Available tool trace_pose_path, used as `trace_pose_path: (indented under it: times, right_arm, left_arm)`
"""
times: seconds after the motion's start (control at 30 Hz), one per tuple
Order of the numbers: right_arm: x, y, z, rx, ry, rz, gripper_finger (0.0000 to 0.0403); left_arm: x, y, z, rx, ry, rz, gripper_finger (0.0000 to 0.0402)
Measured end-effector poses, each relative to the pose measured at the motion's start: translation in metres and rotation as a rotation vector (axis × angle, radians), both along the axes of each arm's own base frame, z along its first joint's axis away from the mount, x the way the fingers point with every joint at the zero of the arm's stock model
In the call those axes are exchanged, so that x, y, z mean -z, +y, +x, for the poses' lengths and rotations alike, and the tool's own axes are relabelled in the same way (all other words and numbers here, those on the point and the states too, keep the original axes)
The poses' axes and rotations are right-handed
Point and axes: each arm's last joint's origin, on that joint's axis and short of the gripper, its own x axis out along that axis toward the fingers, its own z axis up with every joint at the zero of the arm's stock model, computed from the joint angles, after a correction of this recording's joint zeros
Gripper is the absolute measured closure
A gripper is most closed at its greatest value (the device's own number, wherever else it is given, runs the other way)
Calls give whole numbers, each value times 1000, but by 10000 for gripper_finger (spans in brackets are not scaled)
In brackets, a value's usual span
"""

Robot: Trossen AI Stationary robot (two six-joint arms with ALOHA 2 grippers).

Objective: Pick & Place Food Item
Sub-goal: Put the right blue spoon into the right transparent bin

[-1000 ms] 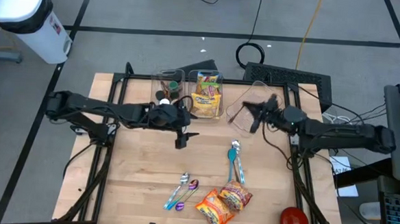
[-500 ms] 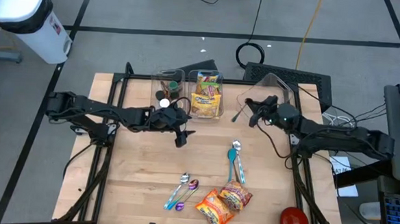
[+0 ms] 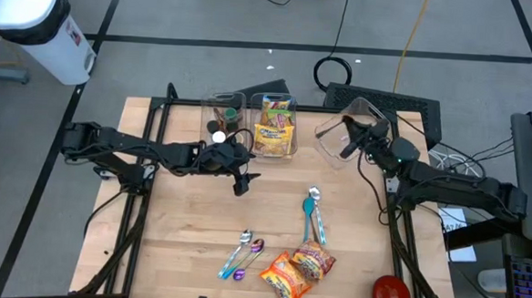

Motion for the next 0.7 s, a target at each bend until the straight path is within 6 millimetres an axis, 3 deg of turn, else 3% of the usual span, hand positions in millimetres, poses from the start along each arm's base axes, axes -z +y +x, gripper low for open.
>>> trace_pose_path:
  times: [0.13, 0.3, 0.7]
  right_arm:
    - [0, -2, -3, 109, 109, 16, 403]
    - [-19, -4, 2, 114, 275, 146, 403]
    - [12, -10, 24, 8, 314, 335, 403]
  left_arm:
    - [0, 0, 0, 2, -1, 4, 89]
    - [-2, 0, 1, 3, -20, 6, 89]
    - [-4, 0, 2, 4, -49, 9, 89]
